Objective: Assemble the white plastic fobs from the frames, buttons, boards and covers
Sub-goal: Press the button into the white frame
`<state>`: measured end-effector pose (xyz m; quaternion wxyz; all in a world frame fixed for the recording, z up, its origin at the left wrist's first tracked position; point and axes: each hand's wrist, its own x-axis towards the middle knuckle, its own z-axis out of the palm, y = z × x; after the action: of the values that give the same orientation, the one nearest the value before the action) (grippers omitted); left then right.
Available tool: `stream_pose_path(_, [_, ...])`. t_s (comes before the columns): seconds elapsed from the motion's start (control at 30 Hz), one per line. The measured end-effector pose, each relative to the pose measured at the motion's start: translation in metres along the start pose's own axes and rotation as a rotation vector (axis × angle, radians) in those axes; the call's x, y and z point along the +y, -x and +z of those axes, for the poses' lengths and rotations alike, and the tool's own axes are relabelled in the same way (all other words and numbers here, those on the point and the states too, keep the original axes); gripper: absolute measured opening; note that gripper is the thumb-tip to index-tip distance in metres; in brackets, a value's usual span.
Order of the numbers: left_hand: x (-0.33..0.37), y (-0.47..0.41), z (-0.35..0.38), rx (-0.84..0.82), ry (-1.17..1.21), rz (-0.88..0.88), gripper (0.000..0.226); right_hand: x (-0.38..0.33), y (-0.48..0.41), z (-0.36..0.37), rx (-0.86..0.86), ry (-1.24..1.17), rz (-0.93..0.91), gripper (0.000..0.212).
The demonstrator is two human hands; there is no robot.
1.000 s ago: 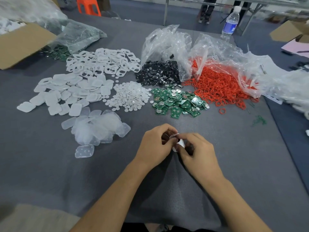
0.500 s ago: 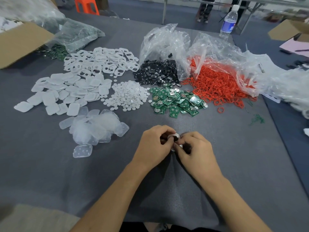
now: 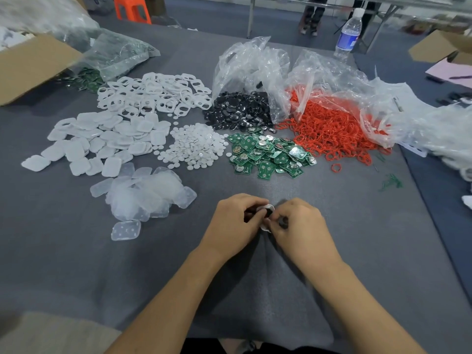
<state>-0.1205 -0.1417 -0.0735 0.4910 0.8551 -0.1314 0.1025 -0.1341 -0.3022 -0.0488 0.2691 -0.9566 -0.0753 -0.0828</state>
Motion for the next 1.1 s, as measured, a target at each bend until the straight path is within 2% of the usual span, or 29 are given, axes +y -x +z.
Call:
stream_pose_path(0.17, [-0.003,0.002,-0.005,-0.185,-0.023,0.034,0.054,-0.001,-0.003,-0.005,-0.044,0.021,-0.038,0.004])
stream_pose_path(0.3, [-0.005,0.002,-0.005,-0.215,-0.026,0.002,0.073,0.0,-0.005,-0.009,-0.104,0.043,-0.076,0.005])
stream_pose_path(0.47, [-0.006,0.004,-0.005,-0.226,0.013,-0.022,0.064,0.003,-0.012,-0.015,-0.179,0.068,-0.179,0.008])
stream_pose_path(0.8, [-0.006,0.003,-0.004,-0.215,0.036,-0.028,0.058,0.005,-0.012,-0.022,-0.202,0.17,-0.377,0.015])
stream_pose_path(0.97, [-0.005,0.002,-0.005,-0.221,0.047,-0.052,0.057,0.005,-0.015,-0.022,-0.255,0.198,-0.391,0.015])
stream_pose_path(1.1, [-0.003,0.003,-0.006,-0.219,0.054,-0.061,0.056,0.006,-0.015,-0.022,-0.235,0.204,-0.325,0.017])
